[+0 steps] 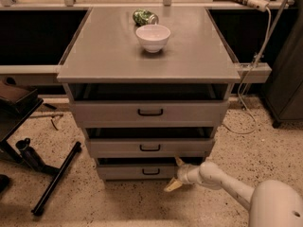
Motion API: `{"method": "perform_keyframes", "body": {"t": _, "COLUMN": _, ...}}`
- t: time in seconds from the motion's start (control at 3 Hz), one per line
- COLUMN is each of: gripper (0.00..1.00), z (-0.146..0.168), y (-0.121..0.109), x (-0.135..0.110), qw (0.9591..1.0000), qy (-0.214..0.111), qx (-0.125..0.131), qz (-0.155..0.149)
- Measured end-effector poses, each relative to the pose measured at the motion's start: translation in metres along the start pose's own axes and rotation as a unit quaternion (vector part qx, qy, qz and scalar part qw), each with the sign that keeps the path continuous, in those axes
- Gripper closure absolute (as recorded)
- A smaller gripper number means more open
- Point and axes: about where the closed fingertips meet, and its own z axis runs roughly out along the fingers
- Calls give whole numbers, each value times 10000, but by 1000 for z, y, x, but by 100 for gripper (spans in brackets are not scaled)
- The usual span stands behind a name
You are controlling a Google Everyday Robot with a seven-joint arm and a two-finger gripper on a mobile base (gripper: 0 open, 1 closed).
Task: Open bottom drawer
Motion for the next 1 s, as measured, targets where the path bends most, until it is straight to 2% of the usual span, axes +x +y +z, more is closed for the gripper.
{"method": "perform_keyframes", "body": {"t": 0.67, "gripper": 0, "z": 27, "y": 3, "x": 35, "qw": 9970, "qy": 642, "qx": -416, "qz": 138}}
{"method": "perform_keyframes", "body": {"t": 1.0, "gripper": 0, "z": 38, "y": 6, "x": 39, "qw": 9955, "qy": 790, "qx": -502, "qz": 129}}
